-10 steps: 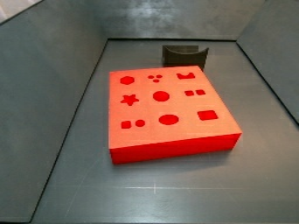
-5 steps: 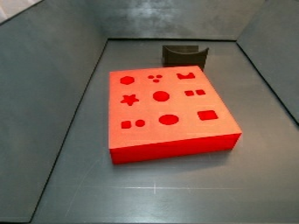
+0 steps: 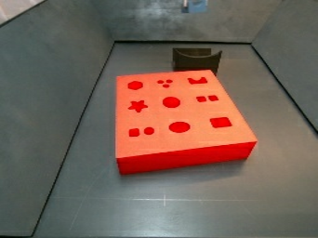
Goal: Pick up the arch object. Move up. Place the arch object on the fixture. Regrasp the arch object. Move to above the board. Insert the arch object.
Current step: Place the arch object on the fixture.
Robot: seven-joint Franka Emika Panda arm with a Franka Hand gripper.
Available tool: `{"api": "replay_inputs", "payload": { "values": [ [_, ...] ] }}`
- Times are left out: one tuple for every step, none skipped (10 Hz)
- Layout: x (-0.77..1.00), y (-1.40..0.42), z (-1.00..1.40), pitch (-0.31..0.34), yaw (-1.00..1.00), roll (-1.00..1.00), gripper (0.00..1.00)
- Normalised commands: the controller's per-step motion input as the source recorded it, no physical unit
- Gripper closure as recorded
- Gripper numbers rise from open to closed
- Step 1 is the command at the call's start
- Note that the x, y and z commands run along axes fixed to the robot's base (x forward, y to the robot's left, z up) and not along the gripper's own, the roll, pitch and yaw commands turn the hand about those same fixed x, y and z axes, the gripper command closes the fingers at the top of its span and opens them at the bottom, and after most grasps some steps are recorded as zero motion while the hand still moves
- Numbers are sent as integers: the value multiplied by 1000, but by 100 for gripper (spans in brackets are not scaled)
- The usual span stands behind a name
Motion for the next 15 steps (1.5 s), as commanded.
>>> {"api": "replay_inputs", "payload": {
  "values": [
    [266, 49, 9, 25, -180, -1000, 100],
    [96, 48, 6, 34, -180, -1000, 100],
    [35, 43, 0, -3, -167, -874, 100],
    [28, 38, 0, -36, -136, -632, 100],
    [45, 39, -10, -33, -110, -449, 100],
    [59, 29, -7, -14, -75, -268, 100],
    [56, 29, -1, -13, -64, -224, 100],
    [119, 134, -1000, 207, -7, -1000, 100],
    [123, 140, -1000, 211, -25, -1000, 100],
    [138, 137, -1000, 236, -83, -921, 100],
    [144, 137, -1000, 225, -107, -819, 100],
    [149, 138, -1000, 172, -158, -606, 100],
    [150, 140, -1000, 141, -178, -491, 100],
    [164, 136, -1000, 71, -195, -242, 100],
    [156, 124, -932, 34, -192, -163, 100]
  ]
}}
